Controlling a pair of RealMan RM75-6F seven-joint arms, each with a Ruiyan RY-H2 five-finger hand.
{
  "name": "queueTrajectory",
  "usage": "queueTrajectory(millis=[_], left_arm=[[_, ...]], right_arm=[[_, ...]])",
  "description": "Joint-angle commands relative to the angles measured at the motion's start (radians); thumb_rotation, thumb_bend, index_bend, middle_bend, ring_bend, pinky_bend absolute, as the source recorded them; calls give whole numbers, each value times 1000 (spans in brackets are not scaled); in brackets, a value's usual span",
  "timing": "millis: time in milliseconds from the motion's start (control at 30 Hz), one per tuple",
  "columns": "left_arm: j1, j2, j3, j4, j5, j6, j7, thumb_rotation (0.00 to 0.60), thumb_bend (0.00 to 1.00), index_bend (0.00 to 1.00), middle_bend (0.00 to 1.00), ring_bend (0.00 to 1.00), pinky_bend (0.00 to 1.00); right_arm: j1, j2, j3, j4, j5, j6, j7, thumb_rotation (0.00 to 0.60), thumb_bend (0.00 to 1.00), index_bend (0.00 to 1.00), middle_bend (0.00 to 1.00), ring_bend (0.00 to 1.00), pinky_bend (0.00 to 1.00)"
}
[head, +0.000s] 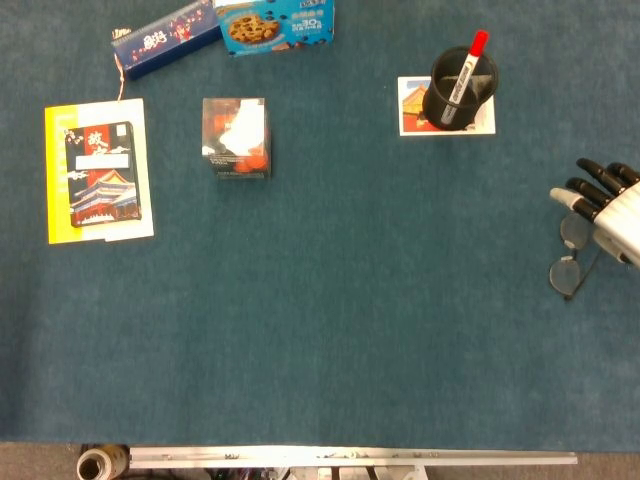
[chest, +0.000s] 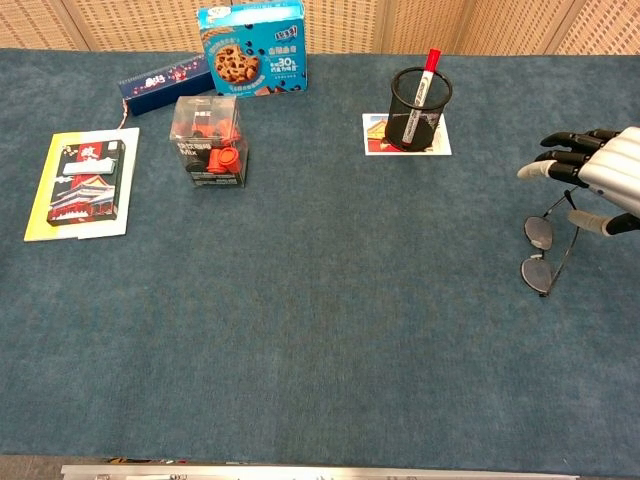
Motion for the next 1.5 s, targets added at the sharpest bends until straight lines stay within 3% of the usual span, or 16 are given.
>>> queueTrajectory(millis=[33, 1500], left_arm=[[2, 0, 2, -1, 2, 3, 0, 600, 521, 515, 526, 504, 627], [3, 1, 9, 0, 7, -3, 0, 600, 522, 516, 527, 504, 627]], right_arm=[[-2, -3, -4, 6, 3, -3, 3, 600, 294, 238, 293, 136, 291], [-13, -74, -22, 117, 24, -5, 81, 600, 294, 238, 293, 136, 291]])
